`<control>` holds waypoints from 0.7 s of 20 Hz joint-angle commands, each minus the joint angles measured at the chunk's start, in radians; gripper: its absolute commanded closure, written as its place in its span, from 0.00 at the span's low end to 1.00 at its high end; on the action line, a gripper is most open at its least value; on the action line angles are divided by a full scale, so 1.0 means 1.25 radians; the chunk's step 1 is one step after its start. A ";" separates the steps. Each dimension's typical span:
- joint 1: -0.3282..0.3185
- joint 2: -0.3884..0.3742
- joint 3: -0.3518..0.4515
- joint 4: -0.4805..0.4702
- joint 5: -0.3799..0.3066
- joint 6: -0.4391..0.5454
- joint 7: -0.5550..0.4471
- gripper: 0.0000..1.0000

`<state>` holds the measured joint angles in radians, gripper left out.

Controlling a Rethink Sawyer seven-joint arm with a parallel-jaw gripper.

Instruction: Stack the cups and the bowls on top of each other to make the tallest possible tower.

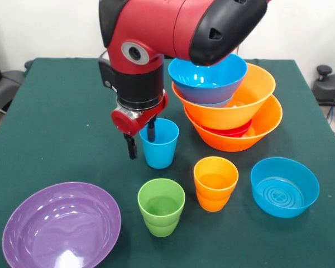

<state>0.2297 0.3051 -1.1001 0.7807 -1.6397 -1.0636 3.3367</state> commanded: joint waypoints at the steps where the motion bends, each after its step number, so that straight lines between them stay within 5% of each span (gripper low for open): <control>1: -0.002 0.009 0.147 -0.030 0.057 0.090 -0.213 0.00; 14: -0.001 0.007 0.176 -0.028 0.085 0.067 -0.264 0.00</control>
<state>0.2297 0.3076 -1.0819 0.7807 -1.6075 -1.0634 3.3285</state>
